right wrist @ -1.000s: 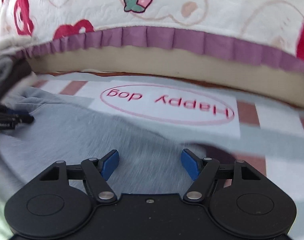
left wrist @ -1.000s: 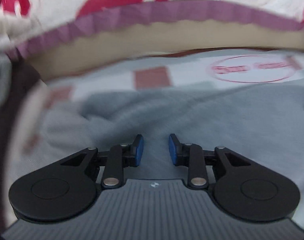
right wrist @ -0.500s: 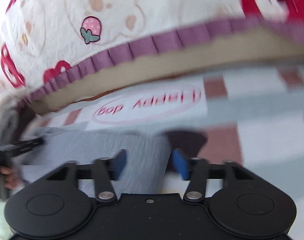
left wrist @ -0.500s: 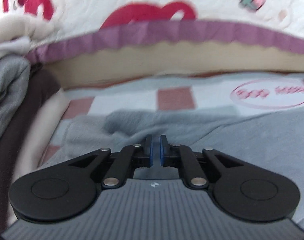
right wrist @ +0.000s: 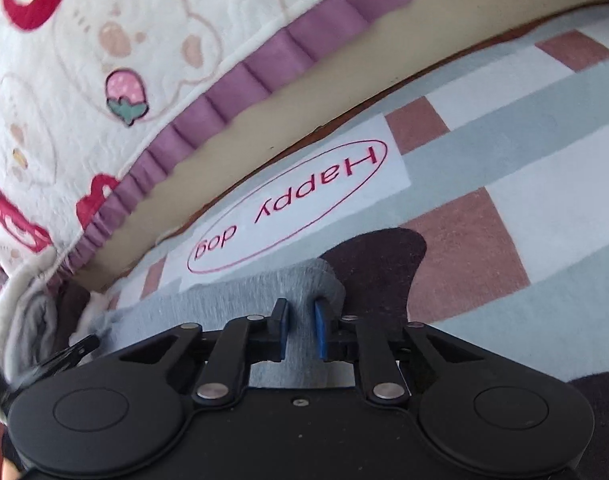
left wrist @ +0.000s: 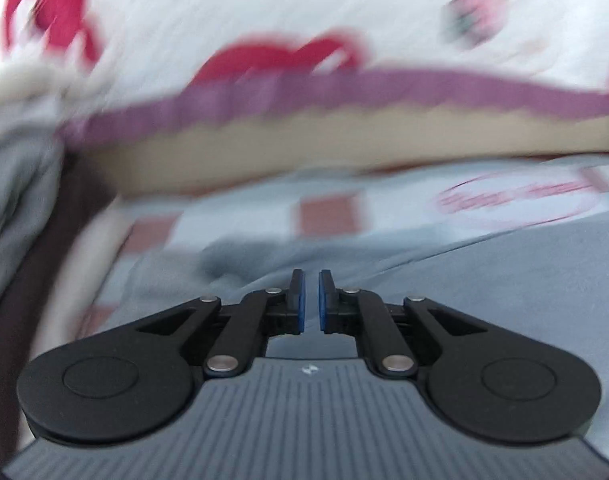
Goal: Fold clothes
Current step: 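Pinch the folded sweatshirt edge with both grippers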
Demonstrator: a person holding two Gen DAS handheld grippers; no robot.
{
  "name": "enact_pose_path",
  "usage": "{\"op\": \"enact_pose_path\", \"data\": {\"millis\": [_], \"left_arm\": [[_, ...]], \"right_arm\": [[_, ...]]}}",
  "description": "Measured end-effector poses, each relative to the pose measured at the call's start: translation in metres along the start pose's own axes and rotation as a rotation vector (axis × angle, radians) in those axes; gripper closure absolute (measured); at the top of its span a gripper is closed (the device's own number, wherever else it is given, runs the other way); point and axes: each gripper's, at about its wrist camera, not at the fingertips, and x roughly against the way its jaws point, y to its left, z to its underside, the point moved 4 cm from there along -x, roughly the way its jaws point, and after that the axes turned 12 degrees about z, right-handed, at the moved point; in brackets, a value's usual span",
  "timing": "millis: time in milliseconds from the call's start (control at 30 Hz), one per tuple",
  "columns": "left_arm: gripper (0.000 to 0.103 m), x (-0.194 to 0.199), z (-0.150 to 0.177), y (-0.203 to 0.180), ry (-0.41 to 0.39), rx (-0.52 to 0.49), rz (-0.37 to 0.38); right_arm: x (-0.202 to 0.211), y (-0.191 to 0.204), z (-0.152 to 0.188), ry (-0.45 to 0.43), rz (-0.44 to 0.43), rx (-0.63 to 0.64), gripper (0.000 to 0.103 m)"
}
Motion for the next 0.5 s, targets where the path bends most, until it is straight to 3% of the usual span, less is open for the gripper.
{"op": "enact_pose_path", "data": {"millis": [233, 333, 400, 467, 500], "left_arm": [[0.091, -0.017, 0.017, -0.110, 0.031, -0.112, 0.199], [0.078, -0.027, 0.027, -0.158, 0.053, -0.155, 0.274], [0.045, -0.034, 0.033, -0.189, 0.069, -0.184, 0.325], [0.043, -0.040, 0.040, -0.221, 0.084, -0.213, 0.375], [0.050, -0.044, 0.043, -0.236, 0.092, -0.227, 0.400]], "right_arm": [[0.002, -0.001, -0.008, 0.023, -0.045, -0.029, 0.091], [0.004, 0.001, -0.010, 0.014, -0.060, -0.026, 0.092], [0.009, 0.001, -0.008, 0.010, -0.070, -0.025, 0.092], [0.013, 0.001, -0.006, 0.007, -0.082, -0.026, 0.093], [0.015, 0.000, -0.005, 0.005, -0.091, -0.031, 0.093]]}}
